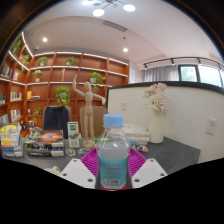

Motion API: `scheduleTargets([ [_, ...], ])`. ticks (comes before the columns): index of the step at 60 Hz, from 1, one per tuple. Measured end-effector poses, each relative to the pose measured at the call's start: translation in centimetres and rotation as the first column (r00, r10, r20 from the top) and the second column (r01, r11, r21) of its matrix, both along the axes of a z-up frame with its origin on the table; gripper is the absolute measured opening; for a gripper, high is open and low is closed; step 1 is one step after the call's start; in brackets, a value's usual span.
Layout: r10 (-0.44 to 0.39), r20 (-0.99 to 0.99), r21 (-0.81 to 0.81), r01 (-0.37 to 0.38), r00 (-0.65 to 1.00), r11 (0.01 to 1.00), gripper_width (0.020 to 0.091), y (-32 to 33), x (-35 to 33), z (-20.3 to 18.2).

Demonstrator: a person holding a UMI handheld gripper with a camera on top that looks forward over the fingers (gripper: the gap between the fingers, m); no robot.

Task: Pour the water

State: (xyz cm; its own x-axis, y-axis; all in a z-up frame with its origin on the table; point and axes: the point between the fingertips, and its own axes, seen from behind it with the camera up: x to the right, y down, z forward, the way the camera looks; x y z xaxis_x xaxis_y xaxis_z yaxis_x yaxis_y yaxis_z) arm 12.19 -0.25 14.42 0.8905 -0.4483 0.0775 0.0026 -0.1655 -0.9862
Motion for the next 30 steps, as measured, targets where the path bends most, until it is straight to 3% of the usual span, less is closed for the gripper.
scheduleTargets([
  [16,0.015,-0.031,-0.077,-0.017,0.999,0.997,0.0358,0.7,1.2,-6.3],
  [25,0.029,-0.048,-0.025,-0.03,0.998,0.999,0.0371,0.3,0.9,-6.0],
  [30,0.027,-0.064,-0.012,-0.028,0.998,1.0,0.0434,0.2,1.0,-5.9],
])
